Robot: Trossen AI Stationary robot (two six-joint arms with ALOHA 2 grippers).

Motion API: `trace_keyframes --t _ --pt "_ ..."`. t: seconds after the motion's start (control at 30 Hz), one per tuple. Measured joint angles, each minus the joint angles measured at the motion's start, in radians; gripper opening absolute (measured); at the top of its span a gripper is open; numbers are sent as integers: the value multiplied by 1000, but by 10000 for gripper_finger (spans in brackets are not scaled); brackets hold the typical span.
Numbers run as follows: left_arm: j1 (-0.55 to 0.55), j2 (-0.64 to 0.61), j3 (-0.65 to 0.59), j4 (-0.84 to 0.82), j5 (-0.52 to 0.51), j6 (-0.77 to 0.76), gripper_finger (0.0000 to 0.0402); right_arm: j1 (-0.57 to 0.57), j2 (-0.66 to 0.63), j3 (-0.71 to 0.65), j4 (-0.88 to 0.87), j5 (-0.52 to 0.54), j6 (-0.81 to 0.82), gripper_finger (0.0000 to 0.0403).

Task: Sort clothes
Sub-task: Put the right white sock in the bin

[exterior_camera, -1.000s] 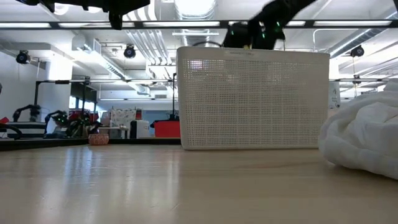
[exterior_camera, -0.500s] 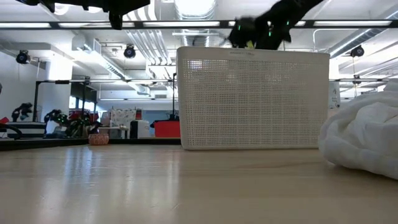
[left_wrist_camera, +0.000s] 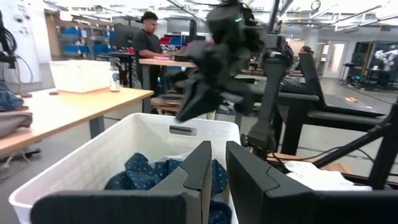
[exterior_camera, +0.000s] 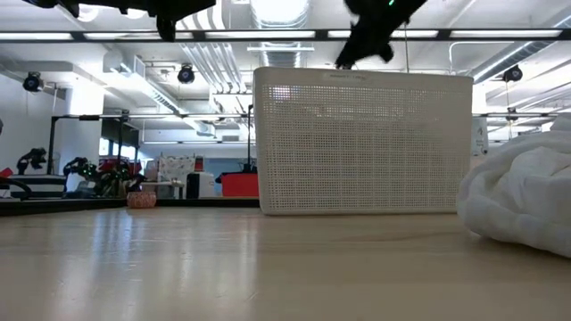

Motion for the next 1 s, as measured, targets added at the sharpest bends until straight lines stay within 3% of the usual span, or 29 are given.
trace_keyframes --t 0.23,0.5,0.73,1.0 --pt "-24 0 0 1 -7 35 11 174 -170 -68 10 167 -47 0" --pt "-84 6 -49 119 -7 60 1 459 -350 -297 81 430 -6 0" --pt "-116 22 -153 282 -8 49 0 683 -462 -442 187 456 88 0" --pt "-199 64 -219 389 -8 34 0 922 -427 -459 159 454 202 0"
